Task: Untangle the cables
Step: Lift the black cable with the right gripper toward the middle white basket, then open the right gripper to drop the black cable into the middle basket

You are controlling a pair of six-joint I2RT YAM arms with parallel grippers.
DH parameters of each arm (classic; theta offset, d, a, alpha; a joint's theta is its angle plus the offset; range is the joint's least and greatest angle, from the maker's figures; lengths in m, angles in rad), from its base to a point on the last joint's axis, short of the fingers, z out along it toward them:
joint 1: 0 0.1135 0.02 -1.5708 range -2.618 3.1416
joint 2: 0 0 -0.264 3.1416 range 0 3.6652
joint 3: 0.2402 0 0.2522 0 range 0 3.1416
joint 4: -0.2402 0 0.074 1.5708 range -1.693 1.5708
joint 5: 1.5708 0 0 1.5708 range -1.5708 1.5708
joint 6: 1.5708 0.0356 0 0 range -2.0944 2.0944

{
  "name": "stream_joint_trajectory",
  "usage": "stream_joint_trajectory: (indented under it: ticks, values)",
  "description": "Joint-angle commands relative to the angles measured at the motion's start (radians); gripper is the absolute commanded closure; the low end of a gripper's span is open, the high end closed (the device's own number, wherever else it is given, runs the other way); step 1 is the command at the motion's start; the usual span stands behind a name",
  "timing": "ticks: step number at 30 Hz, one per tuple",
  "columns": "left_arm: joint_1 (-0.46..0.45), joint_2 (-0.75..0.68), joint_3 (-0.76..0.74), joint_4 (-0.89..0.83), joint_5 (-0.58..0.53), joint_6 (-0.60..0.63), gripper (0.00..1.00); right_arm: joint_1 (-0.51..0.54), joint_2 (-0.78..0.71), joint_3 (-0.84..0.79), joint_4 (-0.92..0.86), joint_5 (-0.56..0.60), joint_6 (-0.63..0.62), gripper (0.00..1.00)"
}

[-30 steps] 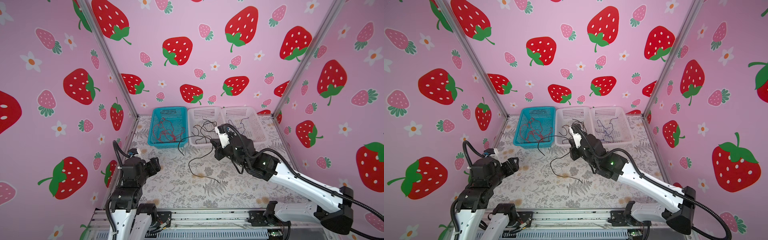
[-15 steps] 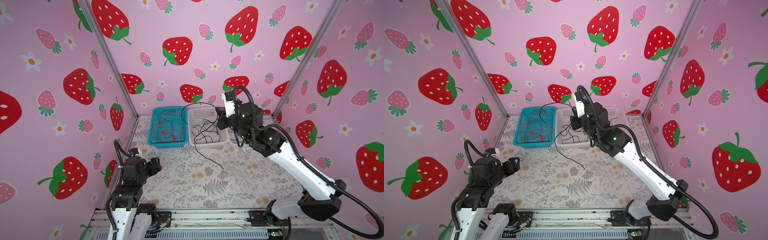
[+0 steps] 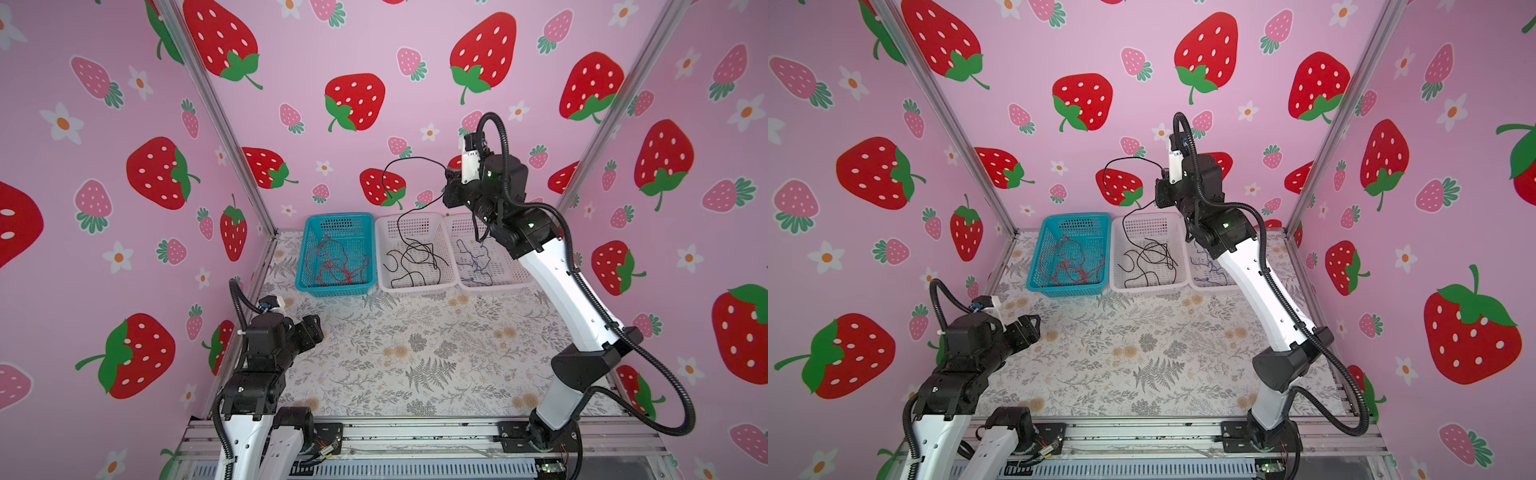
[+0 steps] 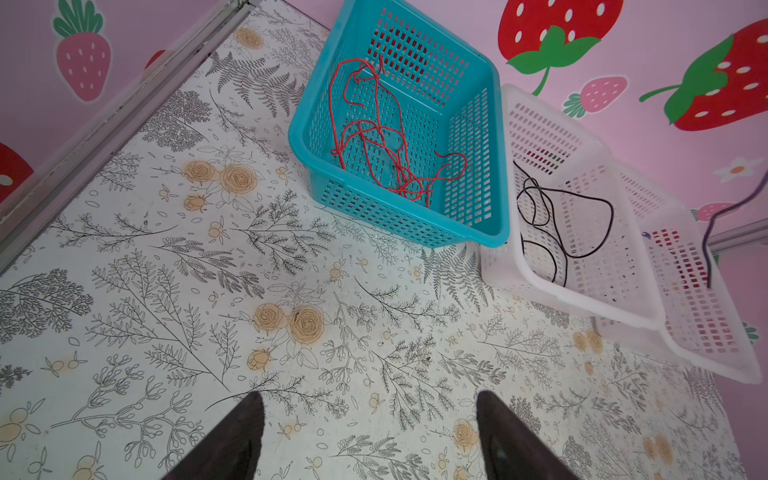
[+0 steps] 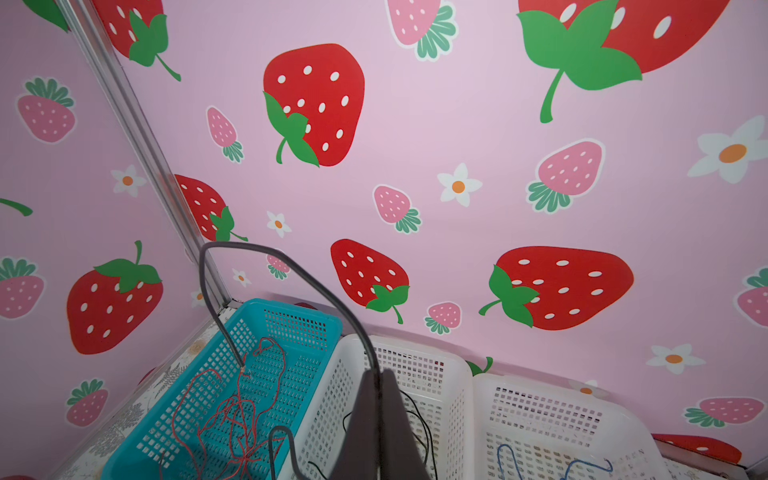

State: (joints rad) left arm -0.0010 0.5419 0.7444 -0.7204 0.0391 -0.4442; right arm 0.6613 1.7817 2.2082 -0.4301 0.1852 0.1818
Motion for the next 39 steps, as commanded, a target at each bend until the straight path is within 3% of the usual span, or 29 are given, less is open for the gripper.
stream_joint_trajectory:
  ticks: [1,9,17,22,30,39]
  values:
    - [-0.005,0.001,-0.010,0.010,0.012,0.011,0.18,-0.037,0.043,0.024,0.041,-0.044,0.015,1.00]
    - [-0.006,0.010,-0.008,0.011,0.015,0.012,0.18,-0.080,0.122,0.005,0.155,-0.089,0.025,1.00]
    - [-0.007,0.014,-0.007,0.009,0.021,0.014,0.18,-0.088,0.105,-0.209,0.331,-0.118,0.037,1.00]
    - [-0.005,0.012,-0.007,0.011,0.022,0.015,0.18,-0.088,0.069,-0.426,0.463,-0.127,0.082,1.00]
    - [-0.007,0.013,-0.008,0.011,0.028,0.015,0.18,-0.088,0.086,-0.606,0.475,-0.096,0.146,1.00]
    - [-0.008,0.016,-0.008,0.013,0.038,0.018,0.18,-0.088,0.088,-0.668,0.400,-0.091,0.172,1.00]
